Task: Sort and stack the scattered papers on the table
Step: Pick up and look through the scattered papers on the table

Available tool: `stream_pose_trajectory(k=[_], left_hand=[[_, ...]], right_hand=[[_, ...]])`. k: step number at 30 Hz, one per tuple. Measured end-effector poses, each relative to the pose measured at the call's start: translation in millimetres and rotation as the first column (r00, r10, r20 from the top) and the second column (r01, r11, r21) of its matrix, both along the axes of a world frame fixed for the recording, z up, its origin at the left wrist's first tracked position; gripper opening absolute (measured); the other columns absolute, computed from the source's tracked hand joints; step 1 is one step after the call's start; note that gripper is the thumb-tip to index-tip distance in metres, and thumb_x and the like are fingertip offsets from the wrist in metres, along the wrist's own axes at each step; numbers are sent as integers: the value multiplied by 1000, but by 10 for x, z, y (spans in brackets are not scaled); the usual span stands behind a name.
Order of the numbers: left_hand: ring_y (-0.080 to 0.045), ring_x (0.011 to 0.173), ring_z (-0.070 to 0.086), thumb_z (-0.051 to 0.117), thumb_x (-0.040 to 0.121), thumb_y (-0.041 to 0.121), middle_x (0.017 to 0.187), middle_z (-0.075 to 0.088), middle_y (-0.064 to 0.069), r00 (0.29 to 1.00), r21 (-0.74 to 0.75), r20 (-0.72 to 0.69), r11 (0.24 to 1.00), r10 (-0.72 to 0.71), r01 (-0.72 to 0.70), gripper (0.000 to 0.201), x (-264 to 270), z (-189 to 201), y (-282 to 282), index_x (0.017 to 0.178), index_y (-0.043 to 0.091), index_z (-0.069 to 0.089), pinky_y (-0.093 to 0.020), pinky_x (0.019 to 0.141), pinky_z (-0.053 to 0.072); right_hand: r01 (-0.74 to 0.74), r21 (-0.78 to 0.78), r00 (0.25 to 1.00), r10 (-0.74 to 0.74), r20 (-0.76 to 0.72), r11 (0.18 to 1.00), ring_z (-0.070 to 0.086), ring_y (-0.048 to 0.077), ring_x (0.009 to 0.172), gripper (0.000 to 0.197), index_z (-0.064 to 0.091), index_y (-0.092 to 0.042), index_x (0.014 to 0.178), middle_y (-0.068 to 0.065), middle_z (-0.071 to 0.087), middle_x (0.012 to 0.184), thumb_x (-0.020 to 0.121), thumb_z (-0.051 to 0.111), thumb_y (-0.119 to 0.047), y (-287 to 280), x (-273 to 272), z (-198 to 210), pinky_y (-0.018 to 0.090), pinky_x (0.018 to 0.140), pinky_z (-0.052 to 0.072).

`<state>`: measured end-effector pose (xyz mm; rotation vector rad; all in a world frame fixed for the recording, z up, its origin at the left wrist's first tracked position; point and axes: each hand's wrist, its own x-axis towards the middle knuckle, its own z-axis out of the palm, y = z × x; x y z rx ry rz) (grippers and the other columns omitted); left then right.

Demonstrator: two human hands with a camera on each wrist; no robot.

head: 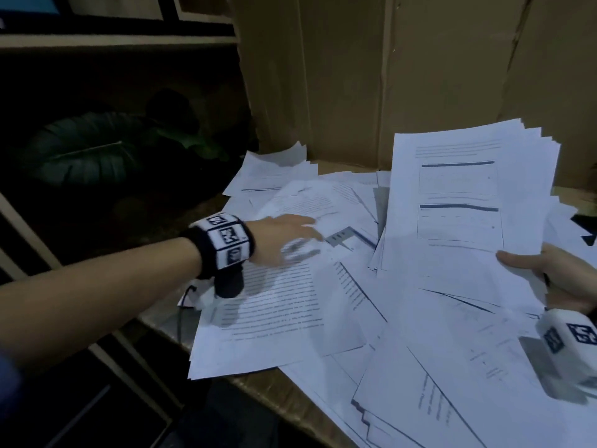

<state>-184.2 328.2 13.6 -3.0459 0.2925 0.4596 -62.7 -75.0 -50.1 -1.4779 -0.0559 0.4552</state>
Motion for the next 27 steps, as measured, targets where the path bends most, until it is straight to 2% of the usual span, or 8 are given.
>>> stream_pose_trajectory(k=[3, 6, 10, 16, 19, 22, 25, 27], left_hand=[[-20, 147, 20, 59, 90, 11, 160, 24, 2, 986, 65, -92, 987, -141, 147, 70, 162, -17, -380, 149, 34, 30, -46, 116, 26], [-24, 128, 41, 70, 84, 17, 140, 46, 3, 976, 156, -104, 966, -192, 207, 66, 265, 27, -478, 141, 33, 40, -40, 104, 35], [-18, 104, 45, 83, 74, 25, 111, 57, 9, 952, 299, -114, 904, -284, 306, 66, 360, 76, -545, 128, 32, 46, -37, 97, 37], [-21, 114, 40, 86, 70, 32, 124, 43, 1, 913, 458, -172, 791, -370, 407, 63, 445, 93, -613, 120, 28, 49, -38, 95, 39], [-23, 98, 49, 88, 67, 29, 111, 42, 2, 910, 442, -235, 797, -341, 413, 60, 511, 108, -676, 109, 20, 46, -34, 81, 42], [-21, 75, 46, 89, 67, 29, 96, 49, -2, 920, 399, -247, 834, -303, 382, 60, 558, 121, -685, 96, 16, 38, -29, 69, 35], [-11, 63, 41, 89, 65, 37, 80, 50, 6, 933, 391, -218, 850, -288, 354, 62, 586, 119, -636, 96, 19, 38, -31, 78, 29], [-8, 66, 43, 86, 68, 40, 76, 50, 11, 939, 394, -204, 854, -279, 339, 55, 584, 83, -580, 99, 23, 45, -33, 83, 29]], right_hand=[[-9, -2, 1000, 9, -3, 1000, 71, 27, 107, 33, 61, -11, 129, 9, 71, 124, 100, 47, -6, -12, -19, 15, 34, 73, 62], [-39, -7, 999, 39, -9, 999, 71, 30, 107, 33, 60, -8, 131, 12, 70, 124, 101, 46, -6, -8, -28, 34, 36, 73, 62], [-52, -13, 999, 52, -1, 999, 70, 30, 108, 36, 58, -8, 134, 12, 68, 127, 99, 47, -5, -8, -30, 43, 35, 72, 62], [-61, 40, 998, 61, -1, 997, 72, 28, 103, 33, 62, -11, 128, 9, 72, 121, 99, 48, -4, 1, -98, 72, 37, 72, 63], [-59, 25, 998, 59, -1, 998, 73, 30, 99, 31, 64, -10, 123, 12, 72, 118, 94, 53, -8, 6, -119, 96, 39, 71, 62], [-58, -5, 998, 58, 6, 998, 74, 29, 95, 27, 64, -9, 121, 12, 74, 115, 97, 51, -6, 3, -121, 116, 38, 67, 63], [-62, -11, 998, 62, 6, 998, 73, 31, 97, 27, 64, -7, 122, 14, 73, 116, 99, 50, -5, 2, -117, 118, 38, 67, 62], [-64, 4, 998, 64, 1, 998, 73, 33, 99, 28, 64, -6, 123, 15, 72, 117, 99, 50, -5, -5, -109, 100, 39, 68, 63]])
